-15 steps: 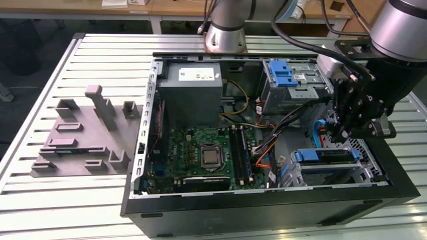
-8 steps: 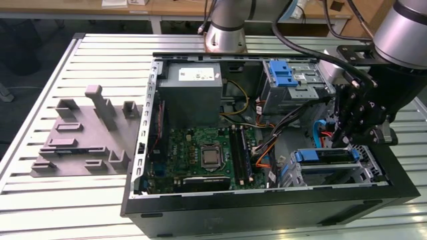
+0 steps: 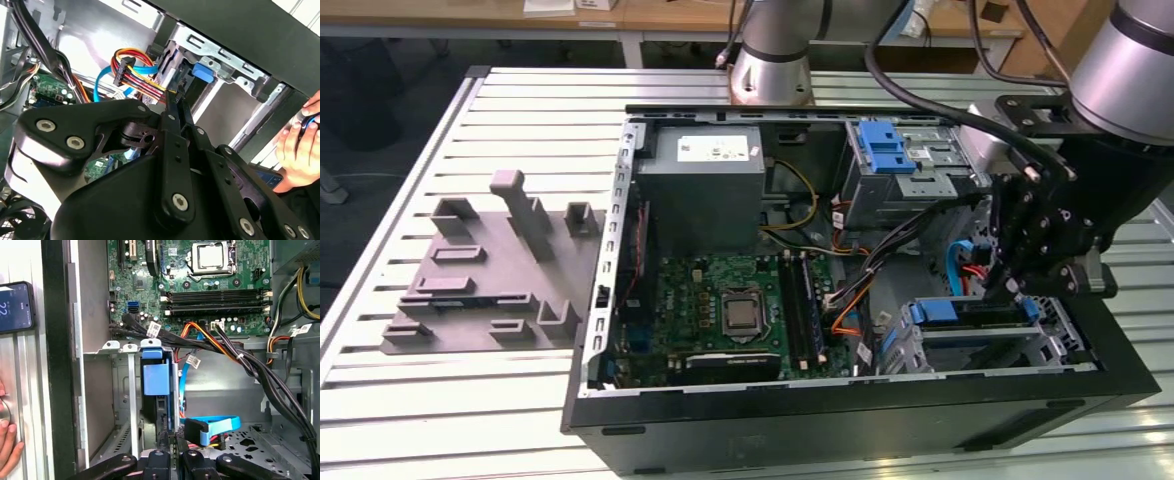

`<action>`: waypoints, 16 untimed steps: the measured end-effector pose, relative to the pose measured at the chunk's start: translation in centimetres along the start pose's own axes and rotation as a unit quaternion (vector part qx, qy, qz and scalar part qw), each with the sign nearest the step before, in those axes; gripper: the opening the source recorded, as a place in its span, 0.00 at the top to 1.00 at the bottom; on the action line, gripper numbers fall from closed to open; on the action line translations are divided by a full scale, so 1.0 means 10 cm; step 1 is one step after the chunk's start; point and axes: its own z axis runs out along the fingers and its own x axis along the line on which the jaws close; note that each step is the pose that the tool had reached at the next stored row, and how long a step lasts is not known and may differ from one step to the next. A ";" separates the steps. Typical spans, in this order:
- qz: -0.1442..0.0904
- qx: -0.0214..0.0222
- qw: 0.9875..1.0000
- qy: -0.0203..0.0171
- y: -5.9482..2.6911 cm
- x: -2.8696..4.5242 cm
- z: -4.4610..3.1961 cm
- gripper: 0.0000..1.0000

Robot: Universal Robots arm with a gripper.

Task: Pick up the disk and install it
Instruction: 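Insert the first disk wire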

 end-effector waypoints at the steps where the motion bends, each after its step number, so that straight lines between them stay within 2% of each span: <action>1: 0.001 0.000 1.000 0.000 -0.001 0.007 0.001 0.84; 4: 0.001 -0.001 1.000 0.000 -0.010 0.011 0.002 0.84; 7: 0.001 -0.005 1.000 0.000 -0.035 0.009 0.002 0.84; 16: 0.001 -0.005 1.000 0.000 -0.036 0.027 0.018 0.84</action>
